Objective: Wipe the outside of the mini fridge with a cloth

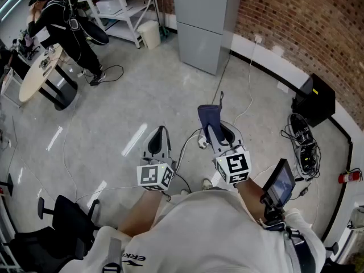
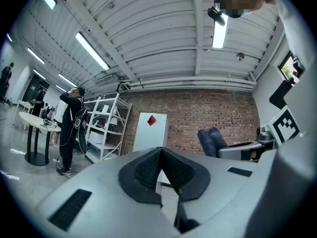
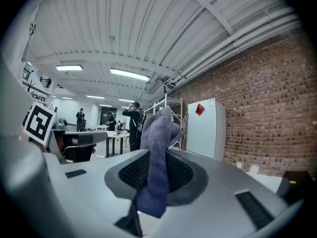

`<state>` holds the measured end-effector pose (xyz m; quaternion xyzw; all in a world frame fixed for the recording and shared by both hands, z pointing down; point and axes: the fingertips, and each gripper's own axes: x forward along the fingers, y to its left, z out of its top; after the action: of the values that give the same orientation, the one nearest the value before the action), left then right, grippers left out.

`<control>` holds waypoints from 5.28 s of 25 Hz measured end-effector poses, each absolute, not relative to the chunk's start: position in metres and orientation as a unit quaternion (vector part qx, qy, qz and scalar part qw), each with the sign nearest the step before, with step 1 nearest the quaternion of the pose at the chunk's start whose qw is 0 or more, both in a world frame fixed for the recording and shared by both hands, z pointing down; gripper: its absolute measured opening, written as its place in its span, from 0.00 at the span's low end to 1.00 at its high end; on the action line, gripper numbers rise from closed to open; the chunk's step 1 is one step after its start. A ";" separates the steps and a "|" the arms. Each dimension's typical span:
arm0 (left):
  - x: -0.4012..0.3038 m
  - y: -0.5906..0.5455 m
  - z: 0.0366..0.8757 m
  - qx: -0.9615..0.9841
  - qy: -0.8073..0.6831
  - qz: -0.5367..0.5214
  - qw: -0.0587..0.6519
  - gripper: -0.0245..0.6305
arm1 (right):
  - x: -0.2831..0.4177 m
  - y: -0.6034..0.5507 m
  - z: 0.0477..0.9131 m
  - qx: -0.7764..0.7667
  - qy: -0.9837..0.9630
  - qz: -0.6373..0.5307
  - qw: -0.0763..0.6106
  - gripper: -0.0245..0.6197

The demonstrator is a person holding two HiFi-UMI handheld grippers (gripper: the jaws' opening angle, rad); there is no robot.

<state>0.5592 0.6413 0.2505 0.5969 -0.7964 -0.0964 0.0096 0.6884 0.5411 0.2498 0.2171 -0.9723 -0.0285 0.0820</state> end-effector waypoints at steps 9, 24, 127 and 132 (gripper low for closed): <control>0.542 0.655 0.253 0.592 -0.799 -0.104 0.010 0.04 | 0.671 0.555 0.251 0.213 -0.973 -0.037 0.087 0.17; 0.514 0.683 0.262 0.591 -0.799 -0.110 0.021 0.04 | 0.636 0.583 0.249 0.202 -0.975 -0.045 0.076 0.17; -0.190 -0.215 0.095 0.679 -0.701 -0.198 -0.094 0.04 | -0.043 -0.297 0.065 0.382 -0.892 -0.242 -0.031 0.17; -0.237 -0.234 0.081 0.696 -0.680 -0.211 -0.092 0.04 | -0.087 -0.326 0.042 0.403 -0.878 -0.256 -0.038 0.17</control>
<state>-0.2370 -0.2344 0.0813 0.6959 -0.6804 -0.2109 -0.0916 -0.0875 -0.3261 0.0419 0.4032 -0.8779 -0.2556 -0.0385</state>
